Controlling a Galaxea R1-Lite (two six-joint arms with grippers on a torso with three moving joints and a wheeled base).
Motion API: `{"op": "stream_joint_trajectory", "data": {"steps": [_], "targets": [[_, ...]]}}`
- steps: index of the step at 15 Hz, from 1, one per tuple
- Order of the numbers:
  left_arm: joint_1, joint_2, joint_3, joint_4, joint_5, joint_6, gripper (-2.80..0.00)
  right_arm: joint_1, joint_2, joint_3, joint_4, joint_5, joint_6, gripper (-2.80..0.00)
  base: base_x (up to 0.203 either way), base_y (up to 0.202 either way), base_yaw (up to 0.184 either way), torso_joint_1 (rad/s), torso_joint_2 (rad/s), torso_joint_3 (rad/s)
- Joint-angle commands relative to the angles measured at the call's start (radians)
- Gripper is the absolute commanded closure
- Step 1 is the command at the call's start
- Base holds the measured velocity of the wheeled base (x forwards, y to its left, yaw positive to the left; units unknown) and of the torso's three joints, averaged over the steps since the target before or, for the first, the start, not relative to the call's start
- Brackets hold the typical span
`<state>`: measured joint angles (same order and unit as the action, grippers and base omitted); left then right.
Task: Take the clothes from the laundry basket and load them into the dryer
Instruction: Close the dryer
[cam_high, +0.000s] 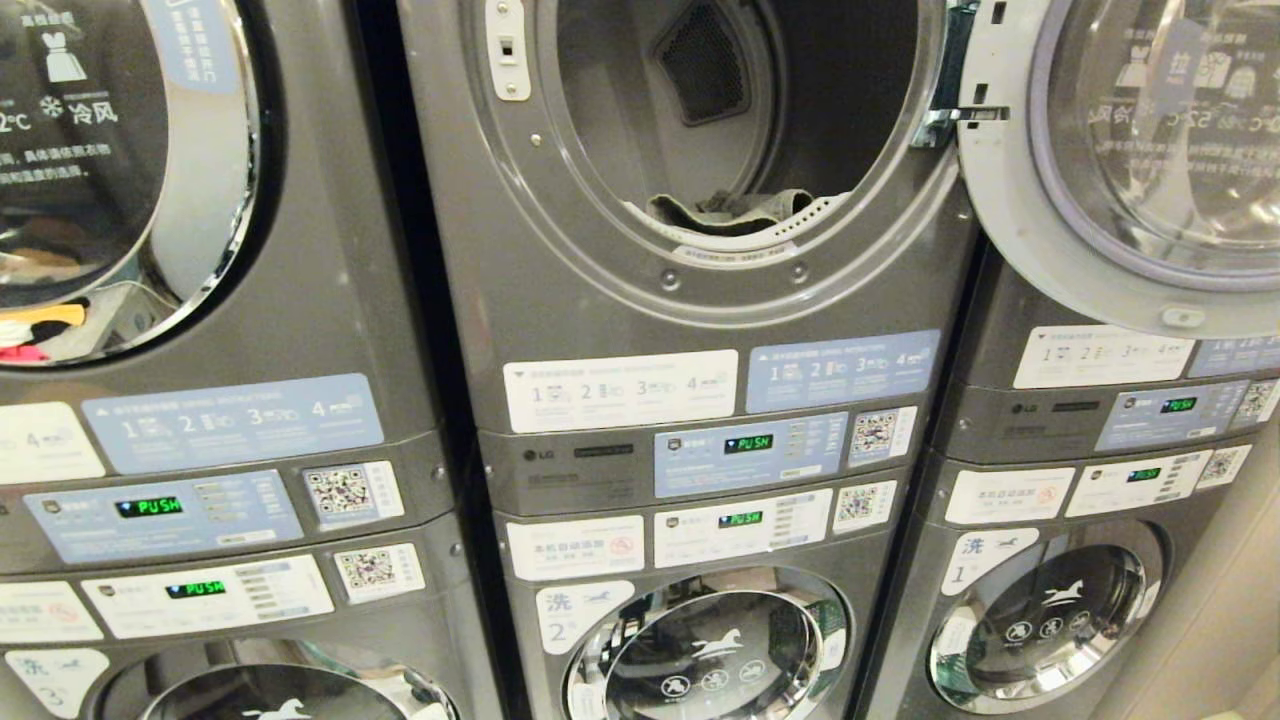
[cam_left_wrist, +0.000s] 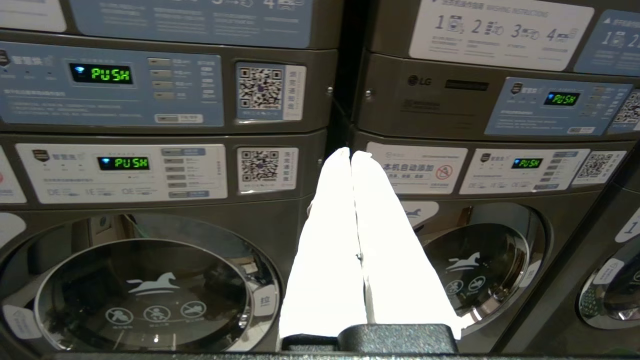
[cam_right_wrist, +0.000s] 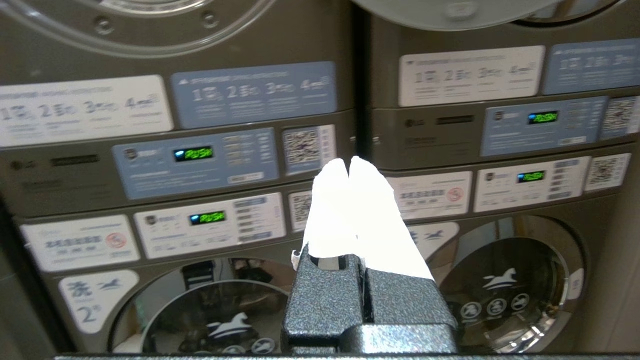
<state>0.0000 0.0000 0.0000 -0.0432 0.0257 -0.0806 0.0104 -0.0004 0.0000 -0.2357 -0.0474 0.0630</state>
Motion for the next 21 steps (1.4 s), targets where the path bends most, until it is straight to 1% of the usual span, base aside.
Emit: {"op": "stream_joint_trajectory", "data": {"steps": [1,18,21], "targets": [[0.000,0.000,0.014,0.000,0.000,-0.001,0.00,0.000,0.002,0.040,-0.002,0.000,0.000,0.00,0.000,-0.193,0.002,0.002,0.00,-0.002],[0.000,0.000,0.014,-0.001,0.000,-0.001,0.00,0.000,0.000,0.040,-0.004,-0.001,0.006,0.00,0.000,-0.195,0.001,0.003,0.00,0.003],[0.000,0.000,0.014,0.000,0.000,-0.001,0.00,-0.001,0.000,0.040,-0.005,0.000,0.008,0.00,0.000,-0.112,0.002,0.003,0.00,0.007]]}}
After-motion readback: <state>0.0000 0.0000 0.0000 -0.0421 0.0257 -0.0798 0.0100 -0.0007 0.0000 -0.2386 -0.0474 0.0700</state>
